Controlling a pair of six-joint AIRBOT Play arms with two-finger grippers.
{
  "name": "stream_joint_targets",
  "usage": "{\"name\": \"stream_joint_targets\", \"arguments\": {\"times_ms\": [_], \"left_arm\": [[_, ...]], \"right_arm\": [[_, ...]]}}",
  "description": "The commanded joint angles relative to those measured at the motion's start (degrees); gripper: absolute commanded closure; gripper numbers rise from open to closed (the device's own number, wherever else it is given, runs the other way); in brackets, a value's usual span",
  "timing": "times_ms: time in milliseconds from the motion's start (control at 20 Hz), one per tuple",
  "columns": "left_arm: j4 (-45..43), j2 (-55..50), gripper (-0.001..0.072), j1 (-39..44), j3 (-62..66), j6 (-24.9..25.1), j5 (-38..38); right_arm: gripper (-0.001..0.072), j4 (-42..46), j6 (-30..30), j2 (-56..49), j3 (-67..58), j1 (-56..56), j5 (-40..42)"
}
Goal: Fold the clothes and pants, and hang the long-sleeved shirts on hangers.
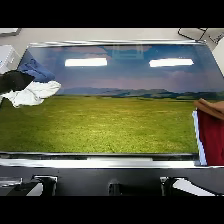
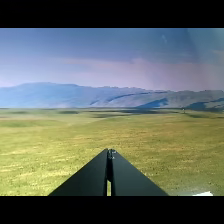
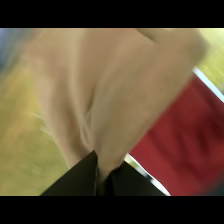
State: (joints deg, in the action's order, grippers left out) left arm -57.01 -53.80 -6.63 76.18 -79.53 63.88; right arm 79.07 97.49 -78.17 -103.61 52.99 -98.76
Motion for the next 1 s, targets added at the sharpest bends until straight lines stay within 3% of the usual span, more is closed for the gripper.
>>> {"name": "stream_joint_targets", "arguments": {"times_ms": [0, 400, 650, 700, 800, 850, 950], "left_arm": [[-0.04, -0.02, 0.0686, -0.07, -0.02, 0.33, -0.09], [0.00, 0.00, 0.0686, -0.07, -0.02, 0.26, -0.24], [0.00, 0.00, 0.0686, -0.07, -0.02, 0.22, -0.24], [0.00, 0.00, 0.0686, -0.07, -0.02, 0.22, -0.24], [0.00, 0.00, 0.0686, -0.07, -0.02, 0.04, -0.26], [0.00, 0.00, 0.0686, -0.07, -0.02, 0.04, -0.24], [0.66, 0.00, 0.0686, -0.07, 0.59, -0.17, -0.39]], "right_arm": [[0.0677, 9.35, 1.77, 1.66, 2.08, 0.02, -7.26], [0.0676, 22.34, 1.07, 2.51, 21.97, 0.02, -5.07], [0.0673, 22.88, 0.85, 2.58, 30.34, 0.02, -0.07], [0.0609, 23.67, 0.63, 2.58, 31.04, 0.02, 0.35], [0.0221, 24.02, 0.61, 2.67, 31.12, 0.02, 1.62], [0.0085, 24.00, 0.57, 2.71, 30.84, 0.02, 2.01], [0.0074, 23.28, -3.82, 2.69, 26.77, -0.04, 3.54]]}}
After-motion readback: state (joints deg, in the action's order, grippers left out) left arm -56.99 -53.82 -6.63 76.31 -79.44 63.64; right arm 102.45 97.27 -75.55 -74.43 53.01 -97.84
